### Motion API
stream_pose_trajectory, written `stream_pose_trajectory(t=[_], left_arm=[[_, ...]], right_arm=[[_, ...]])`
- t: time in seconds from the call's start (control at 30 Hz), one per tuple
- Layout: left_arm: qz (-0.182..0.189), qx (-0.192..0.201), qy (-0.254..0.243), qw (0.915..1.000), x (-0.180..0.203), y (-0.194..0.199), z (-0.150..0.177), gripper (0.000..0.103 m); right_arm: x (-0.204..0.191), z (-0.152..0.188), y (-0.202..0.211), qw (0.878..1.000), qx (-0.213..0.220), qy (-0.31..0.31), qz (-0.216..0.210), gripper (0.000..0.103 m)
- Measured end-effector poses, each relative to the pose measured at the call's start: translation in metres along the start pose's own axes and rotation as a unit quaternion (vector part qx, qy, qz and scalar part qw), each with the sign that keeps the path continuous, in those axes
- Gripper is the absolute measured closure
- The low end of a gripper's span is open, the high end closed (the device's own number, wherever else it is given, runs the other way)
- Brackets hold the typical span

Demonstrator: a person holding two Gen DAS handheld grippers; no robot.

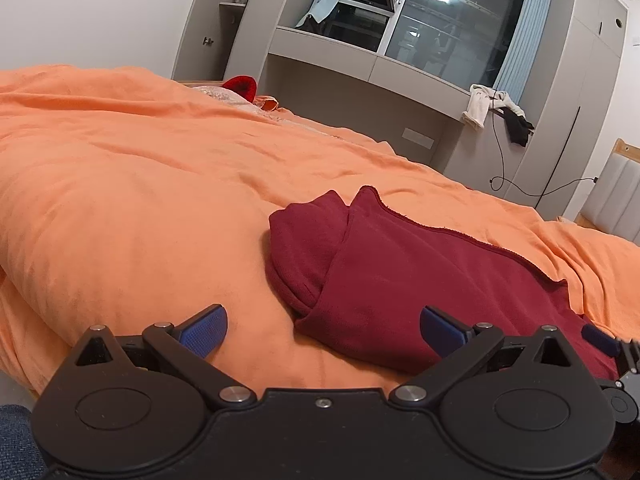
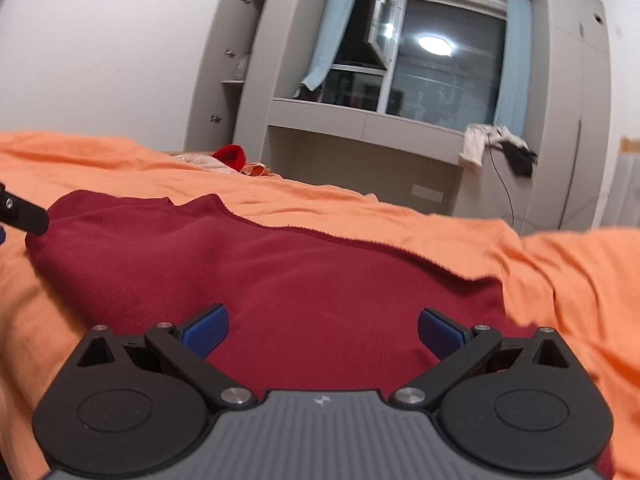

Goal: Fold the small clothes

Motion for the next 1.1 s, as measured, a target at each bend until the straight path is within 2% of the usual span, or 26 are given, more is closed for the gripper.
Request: stream_pose_trajectory(t=[0.23, 0.33, 0.47, 0.53, 0.6, 0.7, 0.9, 1.03, 1.1], left_arm=[[-0.001, -0.002, 0.001, 1.0000, 0.000, -0.001, 0.002, 0.001], [0.008, -0.007, 0.024, 0.9996, -0.003, 0.002, 0.005, 0.001], [0.036, -0.009, 0.056, 0.9978, -0.006, 0.012, 0.009, 0.001], [0.064, -0.011, 0.074, 0.9952, -0.004, 0.017, 0.012, 0.001], [0.091, -0.025, 0.096, 0.9909, -0.003, 0.017, 0.017, 0.001], [0.109, -0.043, 0.103, 0.9877, 0.002, 0.010, 0.023, 0.001], [0.110, -0.078, 0.120, 0.9835, 0.011, -0.028, 0.019, 0.001], [0.094, -0.106, 0.095, 0.9854, 0.027, -0.066, 0.012, 0.001], [0.076, -0.105, 0.080, 0.9884, 0.036, -0.083, 0.011, 0.001]], right_arm=[[0.008, 0.006, 0.005, 1.000, 0.006, -0.026, 0.008, 0.000], [0.008, 0.007, 0.006, 0.999, 0.008, -0.030, 0.009, 0.000], [0.009, 0.007, 0.005, 0.999, 0.007, -0.037, 0.008, 0.000], [0.009, 0.007, 0.005, 0.999, 0.007, -0.039, 0.007, 0.000], [0.010, 0.008, 0.005, 0.999, 0.007, -0.041, 0.007, 0.000], [0.009, 0.009, 0.006, 0.999, 0.007, -0.047, 0.008, 0.000], [0.008, 0.007, 0.004, 0.998, -0.002, -0.056, 0.012, 0.000], [0.006, 0.005, 0.003, 0.998, -0.007, -0.056, 0.012, 0.000], [0.006, 0.005, 0.003, 0.998, -0.007, -0.055, 0.013, 0.000]])
Point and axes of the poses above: each gripper's, at about its wrist camera, not at the fingertips, and y roughly against the way its jaws point, x to its right, z to its underside, the point moved 3 cm from there along -y, roughly the way its jaws point, and after that the axes turned 15 degrees about x, right-handed, at the moved point
